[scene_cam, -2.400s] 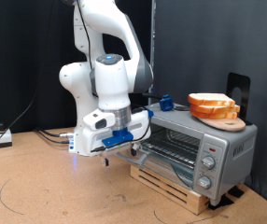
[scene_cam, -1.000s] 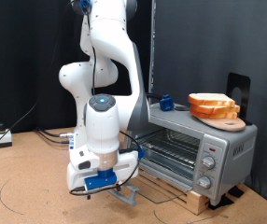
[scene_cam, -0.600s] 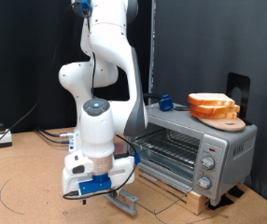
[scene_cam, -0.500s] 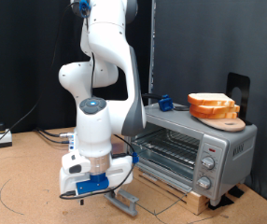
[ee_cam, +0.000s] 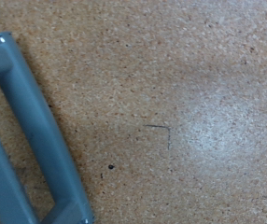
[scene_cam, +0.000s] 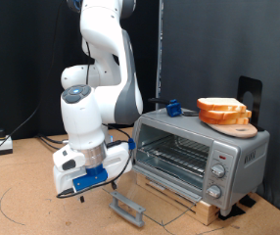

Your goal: Make a piece of toast with the oven

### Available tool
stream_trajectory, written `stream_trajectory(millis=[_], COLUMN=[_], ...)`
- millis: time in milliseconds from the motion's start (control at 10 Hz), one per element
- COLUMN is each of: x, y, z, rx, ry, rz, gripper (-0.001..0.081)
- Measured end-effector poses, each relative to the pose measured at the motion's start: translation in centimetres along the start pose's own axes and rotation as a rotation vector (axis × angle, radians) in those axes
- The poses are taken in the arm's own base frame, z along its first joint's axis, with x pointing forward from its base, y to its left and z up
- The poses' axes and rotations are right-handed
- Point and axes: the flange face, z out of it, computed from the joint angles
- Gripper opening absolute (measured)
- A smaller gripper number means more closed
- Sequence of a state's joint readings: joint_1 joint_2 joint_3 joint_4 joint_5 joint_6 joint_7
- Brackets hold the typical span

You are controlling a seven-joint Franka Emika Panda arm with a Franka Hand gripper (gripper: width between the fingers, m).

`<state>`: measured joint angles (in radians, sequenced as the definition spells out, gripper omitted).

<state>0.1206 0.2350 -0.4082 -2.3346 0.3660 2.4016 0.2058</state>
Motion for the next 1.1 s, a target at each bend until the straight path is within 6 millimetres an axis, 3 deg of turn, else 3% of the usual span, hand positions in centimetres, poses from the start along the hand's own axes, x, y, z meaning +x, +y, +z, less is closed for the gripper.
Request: stream_trajectory(millis=[200, 600, 900, 1100], x=[-1.1, -4.0, -5.6, -6.5], y=[-0.5, -0.1, 0.1, 0.4], z=[-0.5, -5.3, -8.8, -9.4], rx=[0.083, 0.253, 0.28, 0.282], ry=[-0.101, -0.346, -0.366, -0.359], rz=[-0.064, -0.233, -0.299, -0.306], gripper=[0.0807, 0.0807, 0.0807, 0.0807])
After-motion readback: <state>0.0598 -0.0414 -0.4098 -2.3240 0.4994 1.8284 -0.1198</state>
